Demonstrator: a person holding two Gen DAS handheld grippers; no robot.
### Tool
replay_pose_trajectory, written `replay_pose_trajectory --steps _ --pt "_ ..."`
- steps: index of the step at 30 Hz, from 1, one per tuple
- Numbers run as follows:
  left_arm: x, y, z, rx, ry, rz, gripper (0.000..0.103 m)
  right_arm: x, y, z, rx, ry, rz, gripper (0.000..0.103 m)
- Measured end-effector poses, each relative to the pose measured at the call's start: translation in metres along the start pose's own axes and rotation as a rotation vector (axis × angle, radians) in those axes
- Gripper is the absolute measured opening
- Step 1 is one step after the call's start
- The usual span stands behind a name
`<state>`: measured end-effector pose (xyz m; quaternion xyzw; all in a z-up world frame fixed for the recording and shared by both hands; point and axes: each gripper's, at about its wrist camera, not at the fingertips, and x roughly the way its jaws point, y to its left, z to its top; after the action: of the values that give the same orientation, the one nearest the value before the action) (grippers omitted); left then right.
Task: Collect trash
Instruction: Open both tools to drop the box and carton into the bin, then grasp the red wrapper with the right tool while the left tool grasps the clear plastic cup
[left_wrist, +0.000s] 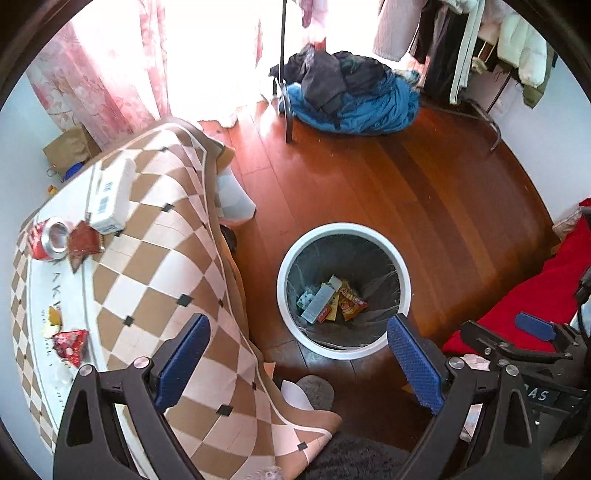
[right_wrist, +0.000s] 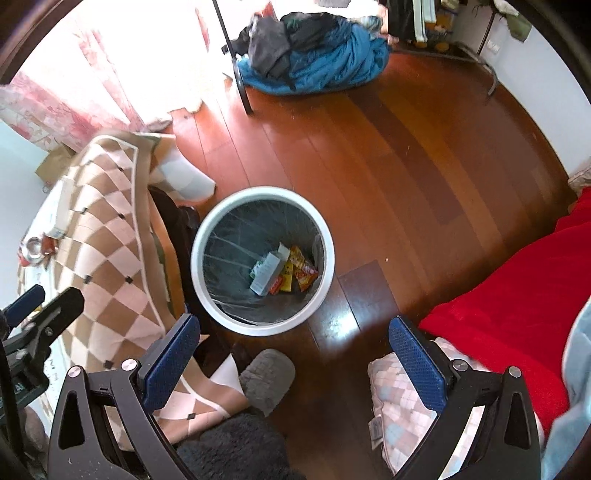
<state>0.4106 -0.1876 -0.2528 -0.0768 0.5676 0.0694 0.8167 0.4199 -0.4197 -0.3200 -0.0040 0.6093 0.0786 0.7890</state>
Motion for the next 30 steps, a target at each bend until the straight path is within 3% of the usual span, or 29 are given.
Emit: replay_pose_trajectory --steps 5,8,14,22,30 --pt "-0.037 0.011 -0.006 -0.003 -0.053 -0.014 0.098 -0.049 0.014 -0.006 0.008 -0.074 0.048 0.103" --pt "-0.062 0.022 -0.011 -0.013 -0.095 0.022 0.098 -0.076 0.032 -0.01 0.007 -0.117 0.113 0.103" --pt "-0.101 0.088 -0.032 -0.111 -0.157 0.096 0.098 -0.102 0.107 -0.024 -0.091 -0.133 0.225 0.103" --pt "-0.089 0.237 -0.096 -0.336 -0.096 0.28 0.098 -0.058 0.255 -0.048 -0.288 -0.031 0.304 0.103" --pt "-0.035 0.371 -0.163 -0.533 0.037 0.376 0.098 0.024 0.384 -0.07 -0.363 0.102 0.365 0.1"
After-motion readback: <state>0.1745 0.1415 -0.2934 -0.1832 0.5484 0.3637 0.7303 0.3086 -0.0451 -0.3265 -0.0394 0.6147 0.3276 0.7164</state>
